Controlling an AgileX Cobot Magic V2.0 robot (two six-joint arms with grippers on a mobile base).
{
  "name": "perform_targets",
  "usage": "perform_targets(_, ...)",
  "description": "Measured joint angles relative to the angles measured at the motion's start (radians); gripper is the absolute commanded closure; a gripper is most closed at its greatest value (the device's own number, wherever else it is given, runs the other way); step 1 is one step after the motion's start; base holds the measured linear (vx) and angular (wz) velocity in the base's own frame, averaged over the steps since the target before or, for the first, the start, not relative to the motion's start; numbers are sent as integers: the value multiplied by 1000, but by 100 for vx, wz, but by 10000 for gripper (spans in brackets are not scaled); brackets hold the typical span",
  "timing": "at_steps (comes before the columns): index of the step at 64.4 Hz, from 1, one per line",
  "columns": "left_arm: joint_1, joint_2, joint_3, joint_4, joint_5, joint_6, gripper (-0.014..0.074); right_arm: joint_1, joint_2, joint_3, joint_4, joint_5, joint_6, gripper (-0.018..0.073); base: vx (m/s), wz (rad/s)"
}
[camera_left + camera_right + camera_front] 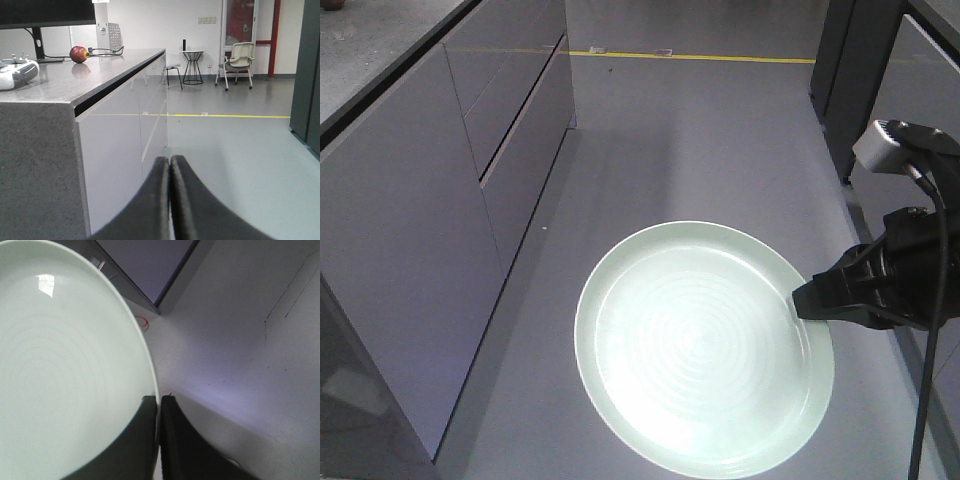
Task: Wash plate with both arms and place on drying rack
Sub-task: 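Drive the base down the aisle holding the plate in the right gripper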
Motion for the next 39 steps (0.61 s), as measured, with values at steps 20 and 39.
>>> perform_targets(20,0,0,0,0,0,0,603,0,0,0,0,0,0,564,18,-3)
perform_targets(39,0,0,0,0,0,0,603,0,0,0,0,0,0,564,17,-2)
